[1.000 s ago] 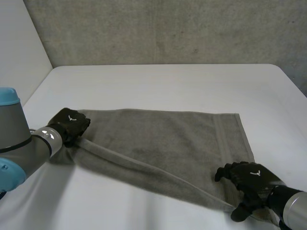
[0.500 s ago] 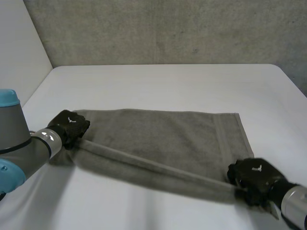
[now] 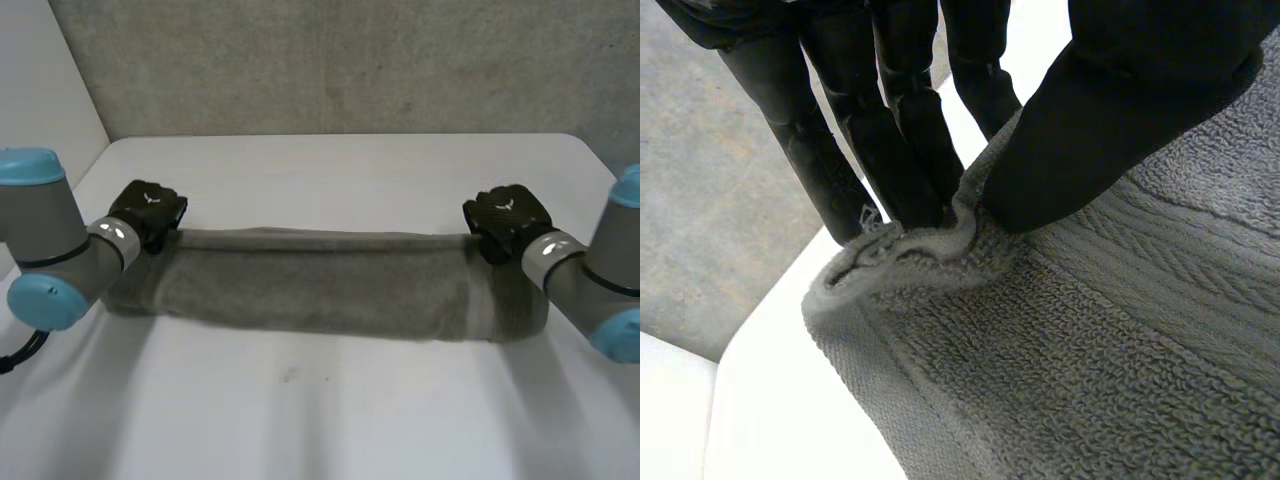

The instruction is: Fold the towel.

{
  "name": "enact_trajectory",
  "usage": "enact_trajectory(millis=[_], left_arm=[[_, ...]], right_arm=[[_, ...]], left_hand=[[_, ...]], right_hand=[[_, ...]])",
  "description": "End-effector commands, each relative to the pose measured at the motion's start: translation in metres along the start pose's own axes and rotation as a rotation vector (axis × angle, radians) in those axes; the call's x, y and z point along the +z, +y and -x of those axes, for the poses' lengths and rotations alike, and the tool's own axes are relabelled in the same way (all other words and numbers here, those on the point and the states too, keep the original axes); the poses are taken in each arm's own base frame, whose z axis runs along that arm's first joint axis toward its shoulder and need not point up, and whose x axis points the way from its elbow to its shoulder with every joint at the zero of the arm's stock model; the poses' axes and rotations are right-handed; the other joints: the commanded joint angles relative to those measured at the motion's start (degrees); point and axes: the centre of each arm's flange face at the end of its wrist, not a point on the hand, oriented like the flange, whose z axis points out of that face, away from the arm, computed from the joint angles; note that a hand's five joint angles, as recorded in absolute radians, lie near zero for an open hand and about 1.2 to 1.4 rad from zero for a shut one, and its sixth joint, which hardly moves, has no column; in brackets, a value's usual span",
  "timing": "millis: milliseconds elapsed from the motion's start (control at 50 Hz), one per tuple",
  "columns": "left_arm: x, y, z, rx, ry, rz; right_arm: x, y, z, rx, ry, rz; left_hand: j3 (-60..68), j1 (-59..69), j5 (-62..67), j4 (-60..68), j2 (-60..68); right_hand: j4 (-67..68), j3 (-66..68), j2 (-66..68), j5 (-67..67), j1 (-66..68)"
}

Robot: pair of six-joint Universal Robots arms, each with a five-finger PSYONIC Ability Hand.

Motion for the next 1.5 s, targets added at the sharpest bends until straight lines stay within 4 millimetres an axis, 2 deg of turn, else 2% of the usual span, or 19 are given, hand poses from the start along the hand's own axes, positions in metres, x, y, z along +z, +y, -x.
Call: enact_trajectory(millis=[20,180,200,220,240,260,300,360,480,560,660,740,840,1040,1140,1180,1240,1460,1500], left_arm=[[0.031,-0.002,0.004,0.0,-0.03,-0.046],[0.049,0.006,0.0,0.006,-0.042,-0.048],[0.049,0.007,-0.003,0.008,-0.033,-0.049],[0.049,0.007,-0.003,0.008,-0.033,-0.049],[0.049,0.006,-0.006,0.009,-0.028,-0.051],[0.048,0.003,-0.011,0.016,-0.016,-0.057],[0.046,-0.001,-0.017,0.022,-0.003,-0.065],[0.038,-0.011,-0.027,0.028,0.02,-0.078],[0.017,-0.026,-0.021,0.026,0.014,-0.09],[-0.013,-0.041,-0.014,0.017,0.01,-0.099],[-0.045,-0.041,-0.016,0.013,0.014,-0.089],[-0.066,-0.036,-0.021,0.019,-0.016,-0.125],[-0.076,-0.024,-0.031,0.021,-0.019,-0.132],[-0.083,-0.002,-0.04,-0.004,0.004,-0.073],[-0.084,0.0,-0.042,-0.01,0.008,-0.064],[-0.085,-0.001,-0.042,-0.01,0.008,-0.066],[-0.085,0.0,-0.042,-0.01,0.009,-0.065],[-0.088,0.001,-0.045,-0.011,0.015,-0.059],[-0.089,-0.001,-0.043,-0.01,0.009,-0.065]], right_arm=[[0.037,-0.005,0.002,-0.056,0.078,-0.142],[0.061,-0.001,0.007,-0.1,0.103,-0.19],[0.064,0.002,0.008,-0.112,0.102,-0.182],[0.064,0.002,0.008,-0.113,0.102,-0.182],[0.065,0.005,0.011,-0.126,0.103,-0.169],[0.064,0.006,0.013,-0.142,0.103,-0.16],[0.061,0.006,0.015,-0.147,0.102,-0.154],[0.05,-0.005,0.011,-0.142,0.11,-0.154],[0.022,-0.026,0.001,-0.094,0.109,-0.139],[-0.014,-0.038,0.003,0.012,0.048,-0.061],[-0.042,-0.027,0.007,0.095,-0.023,0.091],[-0.054,0.0,0.004,0.139,-0.048,0.202],[-0.052,0.019,0.005,0.154,-0.062,0.216],[-0.036,0.05,-0.004,0.156,0.0,0.217],[-0.035,0.058,-0.008,0.127,0.003,0.234],[-0.033,0.065,-0.011,0.103,0.007,0.252],[-0.033,0.066,-0.015,0.093,0.014,0.257],[-0.033,0.08,-0.074,0.056,0.167,0.291],[-0.039,0.086,-0.113,-0.004,0.272,0.324]], left_hand=[[10.33,12.9,10.8,10.23,10.39],[10.33,12.9,10.8,10.23,10.39],[-13.47,-10.89,-13.0,-13.56,-13.41],[-13.7,-11.13,-13.23,-13.8,-13.64],[-47.34,-44.77,-46.88,-47.44,-47.29],[-59.67,-57.1,-59.2,-59.77,-59.61],[-59.67,-57.1,-59.2,-59.77,-59.61],[-59.67,-57.1,-59.2,-59.77,-59.61],[-59.67,-57.1,-59.2,-59.77,-59.61],[-59.67,-57.1,-59.2,-59.77,-59.61],[-59.67,-57.1,-59.2,-59.77,-59.61],[-59.67,-57.1,-59.2,-59.77,-59.61],[-59.67,-57.1,-59.2,-59.77,-59.61],[-59.46,-56.88,-58.99,-59.56,-59.4],[-59.29,-56.71,-58.82,-59.39,-59.23],[-59.29,-56.71,-58.82,-59.39,-59.23],[-59.29,-56.71,-58.82,-59.39,-59.23],[-59.29,-56.71,-58.82,-59.39,-59.23],[-59.29,-56.71,-58.82,-59.39,-59.23]], right_hand=[[11.66,12.02,12.63,13.57,24.66],[11.66,12.02,12.63,13.57,24.66],[3.56,3.92,4.53,5.47,16.56],[3.48,3.84,4.45,5.39,16.48],[-32.99,-32.63,-32.02,-31.08,-19.99],[-57.33,-56.97,-56.36,-55.43,-44.34],[-58.34,-57.98,-57.37,-56.43,-45.34],[-58.34,-57.98,-57.37,-56.43,-45.34],[-58.34,-57.98,-57.37,-56.43,-45.34],[-58.34,-57.98,-57.37,-56.43,-45.34],[-58.34,-57.98,-57.37,-56.43,-45.34],[-49.88,-49.52,-48.91,-47.97,-36.88],[-36.76,-36.39,-35.79,-34.85,-23.76],[-24.63,-24.27,-23.66,-22.73,-11.64],[-11.66,-11.3,-10.69,-9.75,1.34],[3.55,3.91,4.52,5.46,16.55],[11.66,12.02,12.63,13.57,24.66],[11.66,12.02,12.63,13.57,24.66],[11.66,12.02,12.63,13.57,24.66]])
